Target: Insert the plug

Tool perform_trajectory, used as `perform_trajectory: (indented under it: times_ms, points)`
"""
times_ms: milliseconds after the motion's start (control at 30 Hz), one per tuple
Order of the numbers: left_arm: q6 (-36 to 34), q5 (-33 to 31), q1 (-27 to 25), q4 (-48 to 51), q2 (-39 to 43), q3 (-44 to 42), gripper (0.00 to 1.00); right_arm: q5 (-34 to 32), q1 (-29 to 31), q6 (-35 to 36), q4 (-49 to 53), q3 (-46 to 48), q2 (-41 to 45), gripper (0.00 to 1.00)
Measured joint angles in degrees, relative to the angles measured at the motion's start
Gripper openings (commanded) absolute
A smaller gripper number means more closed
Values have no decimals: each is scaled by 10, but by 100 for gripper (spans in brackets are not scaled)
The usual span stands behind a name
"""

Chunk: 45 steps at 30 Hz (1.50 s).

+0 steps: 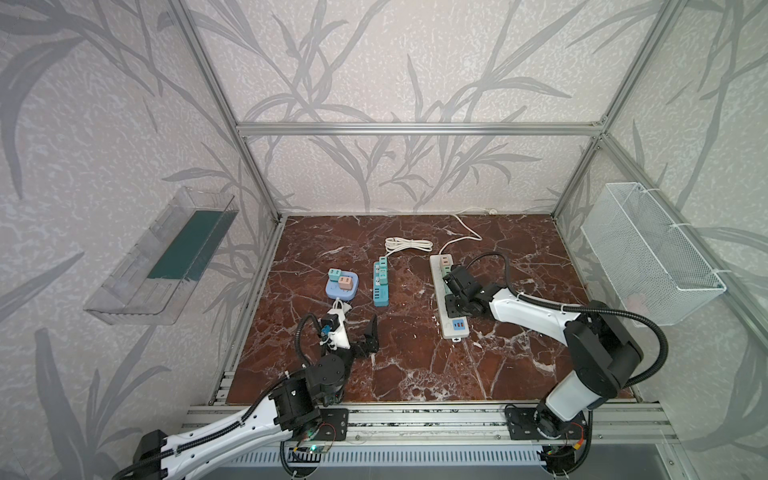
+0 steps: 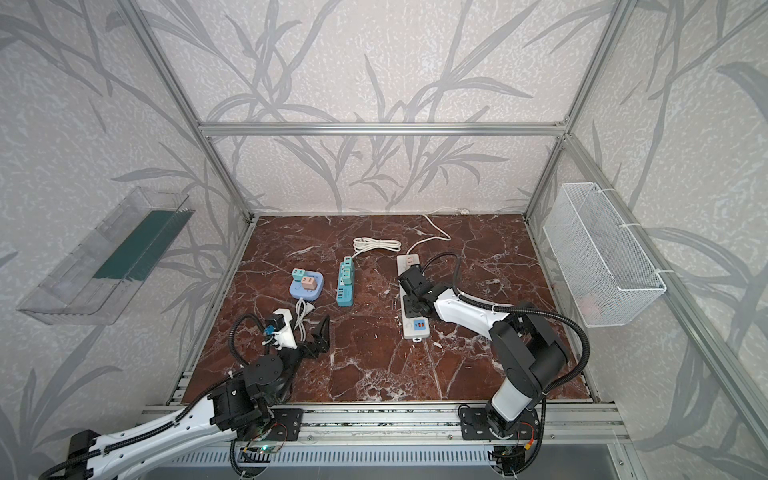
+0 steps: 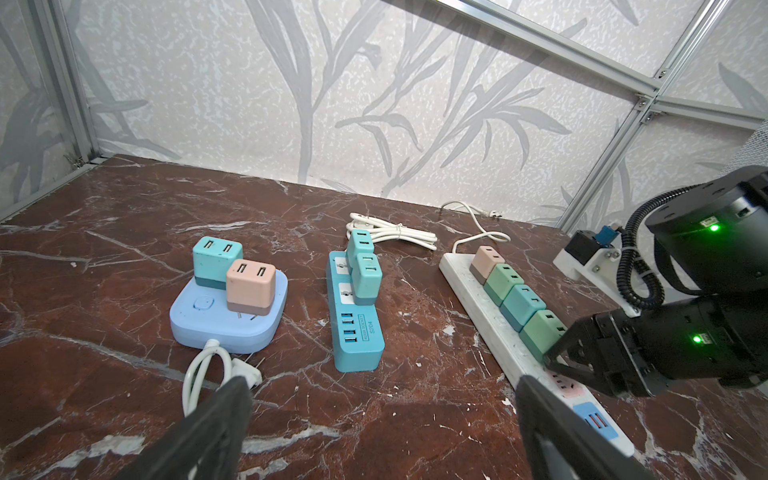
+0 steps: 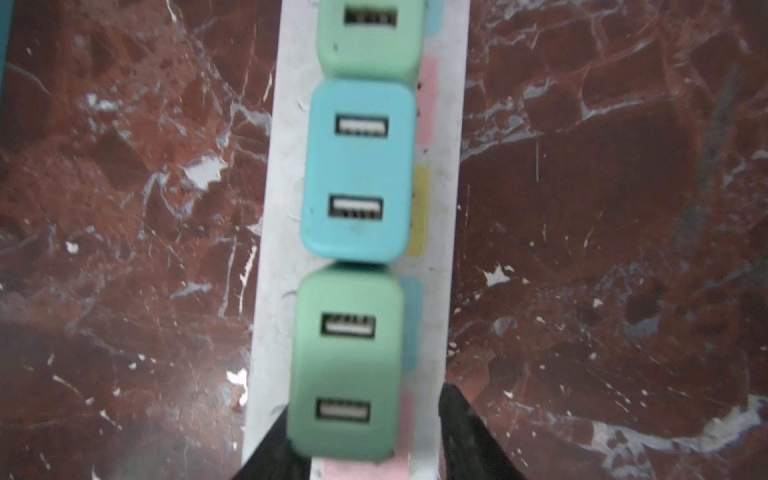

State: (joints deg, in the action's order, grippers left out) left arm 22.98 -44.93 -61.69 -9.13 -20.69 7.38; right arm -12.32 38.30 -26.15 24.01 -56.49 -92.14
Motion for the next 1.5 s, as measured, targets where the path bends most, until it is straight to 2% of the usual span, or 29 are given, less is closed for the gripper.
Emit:
perform_trajectory:
  times_ms: [267,500,700,867,1300,1500]
  points:
    - [2,3,0,9,0,9,99,-1,-23,58,33,-52,114,59]
    - [2,5,0,9,-21,14,99,13,-57,82,31,-61,72,58]
    - [2,7,0,7,-30,24,99,39,-69,85,21,-59,16,58]
    - [2,7,3,10,-30,24,99,54,-81,82,12,-51,2,57]
    - [10,11,3,49,-30,52,99,69,-87,79,13,-44,13,57]
    - [5,-5,3,107,-30,120,99,79,-87,89,25,-41,111,64]
